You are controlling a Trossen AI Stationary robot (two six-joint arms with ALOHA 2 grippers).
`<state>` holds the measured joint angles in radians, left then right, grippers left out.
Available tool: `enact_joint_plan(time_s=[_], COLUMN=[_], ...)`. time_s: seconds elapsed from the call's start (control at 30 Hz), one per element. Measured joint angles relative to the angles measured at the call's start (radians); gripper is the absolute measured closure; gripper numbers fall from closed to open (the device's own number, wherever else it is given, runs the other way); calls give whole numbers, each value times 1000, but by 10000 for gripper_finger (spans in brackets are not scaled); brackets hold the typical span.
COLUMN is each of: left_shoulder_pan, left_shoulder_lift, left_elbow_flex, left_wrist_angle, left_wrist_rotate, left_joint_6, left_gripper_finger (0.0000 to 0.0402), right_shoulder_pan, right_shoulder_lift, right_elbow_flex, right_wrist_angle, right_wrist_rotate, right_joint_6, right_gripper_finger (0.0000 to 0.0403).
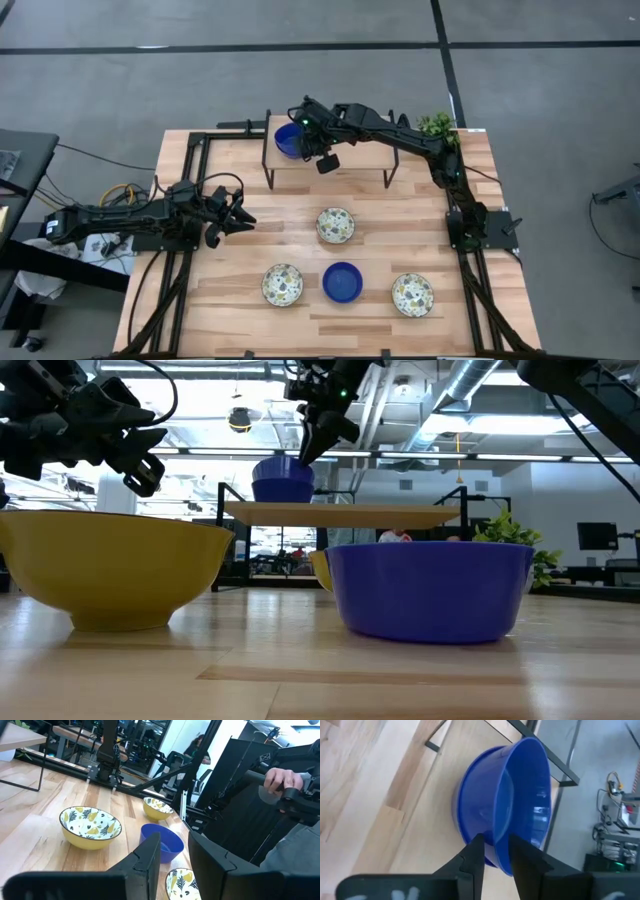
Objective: Pick & Place Mini bowls
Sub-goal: Stack the top blue bowl on the blue bowl on the shelf
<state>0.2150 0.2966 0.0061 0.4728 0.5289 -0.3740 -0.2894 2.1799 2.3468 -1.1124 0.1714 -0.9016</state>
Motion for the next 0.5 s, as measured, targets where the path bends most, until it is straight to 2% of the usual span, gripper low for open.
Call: enact_joint_plan(time_s=[0.33, 0.5], left_shoulder_pan=[0, 0], left_shoulder_lift=[4, 6], left_elbow_flex=[0, 0], left_wrist_angle=[0, 0], left_wrist_rotate=[0, 0], left_joint_6=[3, 3], left_gripper_finger=[303, 303], right_shoulder_pan=[25, 30], right_shoulder_lift=[-23, -26], right_elbow_flex=[9, 9], right_wrist_angle=[-7, 54], right_wrist_rotate=[14, 20], right_joint_6=[-40, -9], right_gripper_finger=[325, 349])
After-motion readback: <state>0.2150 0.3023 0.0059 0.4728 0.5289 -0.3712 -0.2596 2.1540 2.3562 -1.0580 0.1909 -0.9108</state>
